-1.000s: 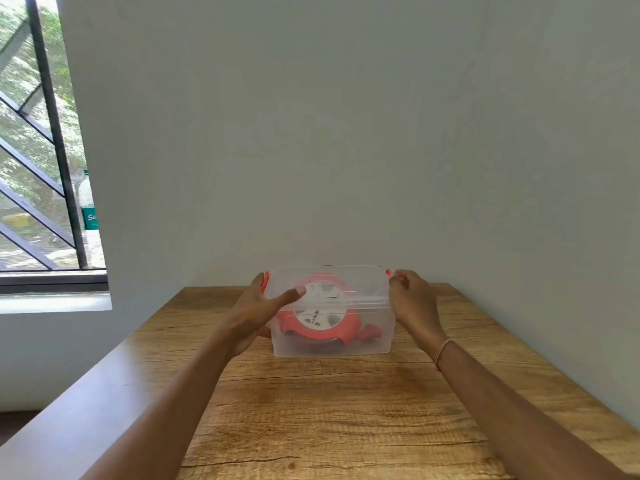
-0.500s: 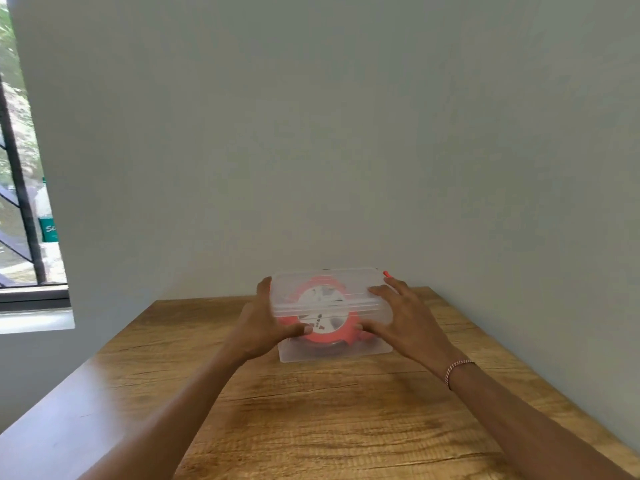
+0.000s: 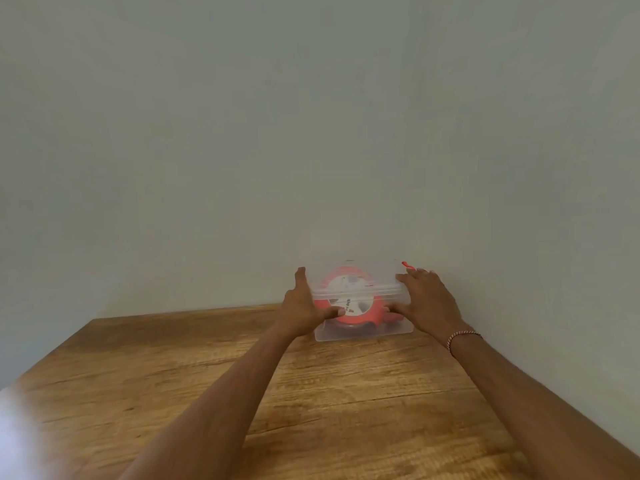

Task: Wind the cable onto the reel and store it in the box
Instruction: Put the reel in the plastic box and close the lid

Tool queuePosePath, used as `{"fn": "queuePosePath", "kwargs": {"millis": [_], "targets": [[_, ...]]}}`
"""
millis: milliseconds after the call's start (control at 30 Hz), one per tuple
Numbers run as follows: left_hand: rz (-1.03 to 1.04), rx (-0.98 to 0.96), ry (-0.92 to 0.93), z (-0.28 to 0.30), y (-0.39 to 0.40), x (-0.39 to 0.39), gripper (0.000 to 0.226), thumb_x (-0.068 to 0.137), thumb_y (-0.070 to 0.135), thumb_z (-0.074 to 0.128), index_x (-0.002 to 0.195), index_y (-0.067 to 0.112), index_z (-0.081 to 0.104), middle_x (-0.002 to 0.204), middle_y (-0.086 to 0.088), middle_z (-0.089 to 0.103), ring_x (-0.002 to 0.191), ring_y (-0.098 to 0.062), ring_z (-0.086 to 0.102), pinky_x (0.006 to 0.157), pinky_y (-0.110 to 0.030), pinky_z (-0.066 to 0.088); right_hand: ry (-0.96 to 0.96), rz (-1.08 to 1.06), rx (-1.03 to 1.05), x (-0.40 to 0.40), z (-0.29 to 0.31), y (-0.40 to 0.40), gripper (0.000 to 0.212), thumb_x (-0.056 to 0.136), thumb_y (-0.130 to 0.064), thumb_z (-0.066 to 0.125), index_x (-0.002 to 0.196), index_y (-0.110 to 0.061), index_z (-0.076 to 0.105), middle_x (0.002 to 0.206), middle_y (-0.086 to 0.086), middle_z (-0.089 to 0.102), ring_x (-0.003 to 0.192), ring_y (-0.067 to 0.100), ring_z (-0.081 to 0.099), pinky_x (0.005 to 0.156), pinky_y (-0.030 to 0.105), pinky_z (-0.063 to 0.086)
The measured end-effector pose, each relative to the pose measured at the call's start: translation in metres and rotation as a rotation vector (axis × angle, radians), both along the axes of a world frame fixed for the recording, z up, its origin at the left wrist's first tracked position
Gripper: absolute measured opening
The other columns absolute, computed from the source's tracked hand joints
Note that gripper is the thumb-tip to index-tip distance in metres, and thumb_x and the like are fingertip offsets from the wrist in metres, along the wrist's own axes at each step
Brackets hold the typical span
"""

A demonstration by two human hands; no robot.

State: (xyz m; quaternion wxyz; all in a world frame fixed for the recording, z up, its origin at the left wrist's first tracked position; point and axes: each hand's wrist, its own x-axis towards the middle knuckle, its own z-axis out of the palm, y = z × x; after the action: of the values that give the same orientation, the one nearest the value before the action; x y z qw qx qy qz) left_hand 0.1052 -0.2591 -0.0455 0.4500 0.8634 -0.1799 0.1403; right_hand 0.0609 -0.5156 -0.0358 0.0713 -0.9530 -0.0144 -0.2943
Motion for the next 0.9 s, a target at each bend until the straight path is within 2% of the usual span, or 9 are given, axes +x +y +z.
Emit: {"fn": "queuePosePath", "kwargs": {"millis": [133,233,333,533,633,767,900], "targets": [[-0.011,-0.013,0.01,-0.001,-0.021,0.02,0.114,0.064,0.044,0.092,0.148,0.024,0.018,0.14,-0.006,0.056,0.121,-0.029,0.06,0.087,-0.031,0.054,0.006,-0.009,-0.003,0.016,0.001,-0.019,0.079,0.075,-0.06,0.07,0.136,-0.012,0.052,0.148,0.011,0.044,0.137,0.027,0.034,0.115,0.038,0.021],[-0.009,-0.022,0.017,-0.001,-0.035,0.033,0.117,0.064,0.041,0.092,0.151,0.023,0.016,0.139,-0.009,0.057,0.121,-0.032,0.061,0.095,-0.04,0.057,0.029,-0.025,-0.025,0.03,0.003,-0.032,0.079,0.078,-0.06,0.068,0.138,-0.013,0.049,0.151,0.011,0.04,0.139,0.027,0.031,0.117,0.039,0.019],[-0.008,-0.033,0.007,-0.003,-0.049,0.043,0.119,0.065,0.039,0.092,0.152,0.022,0.013,0.136,-0.01,0.059,0.118,-0.032,0.063,0.094,-0.041,0.058,0.084,-0.073,-0.137,0.043,0.009,-0.042,0.079,0.082,-0.063,0.06,0.141,-0.014,0.043,0.154,0.009,0.035,0.141,0.023,0.03,0.119,0.039,0.014],[0.04,0.003,-0.044,-0.01,-0.068,0.055,0.119,0.061,0.047,0.092,0.148,0.024,0.014,0.124,-0.01,0.064,0.099,-0.026,0.067,0.084,-0.04,0.062,0.136,-0.106,-0.219,0.057,0.02,-0.055,0.072,0.081,-0.063,0.062,0.133,-0.015,0.05,0.144,0.008,0.048,0.13,0.025,0.042,0.109,0.035,0.031],[0.041,-0.006,-0.047,-0.011,-0.069,0.056,0.121,0.061,0.046,0.092,0.15,0.023,0.013,0.127,-0.011,0.062,0.106,-0.03,0.067,0.086,-0.04,0.062,0.162,-0.14,-0.306,0.06,0.022,-0.054,0.07,0.084,-0.064,0.058,0.13,-0.013,0.05,0.139,0.01,0.052,0.126,0.026,0.046,0.112,0.037,0.029],[0.013,0.024,-0.022,-0.005,-0.066,0.052,0.122,0.064,0.044,0.092,0.152,0.021,0.01,0.131,-0.01,0.06,0.111,-0.03,0.065,0.09,-0.042,0.06,0.186,-0.157,-0.299,0.059,0.023,-0.046,0.066,0.085,-0.059,0.06,0.129,-0.01,0.049,0.141,0.013,0.049,0.129,0.028,0.044,0.108,0.037,0.034],[-0.135,0.195,0.031,0.01,-0.048,0.044,0.129,0.068,0.038,0.091,0.156,0.017,0.0,0.149,-0.006,0.048,0.129,-0.027,0.056,0.101,-0.037,0.051,0.238,-0.187,-0.281,0.047,0.025,-0.043,0.076,0.086,-0.059,0.058,0.141,-0.011,0.034,0.149,0.015,0.039,0.135,0.03,0.037,0.112,0.043,0.031]]}}
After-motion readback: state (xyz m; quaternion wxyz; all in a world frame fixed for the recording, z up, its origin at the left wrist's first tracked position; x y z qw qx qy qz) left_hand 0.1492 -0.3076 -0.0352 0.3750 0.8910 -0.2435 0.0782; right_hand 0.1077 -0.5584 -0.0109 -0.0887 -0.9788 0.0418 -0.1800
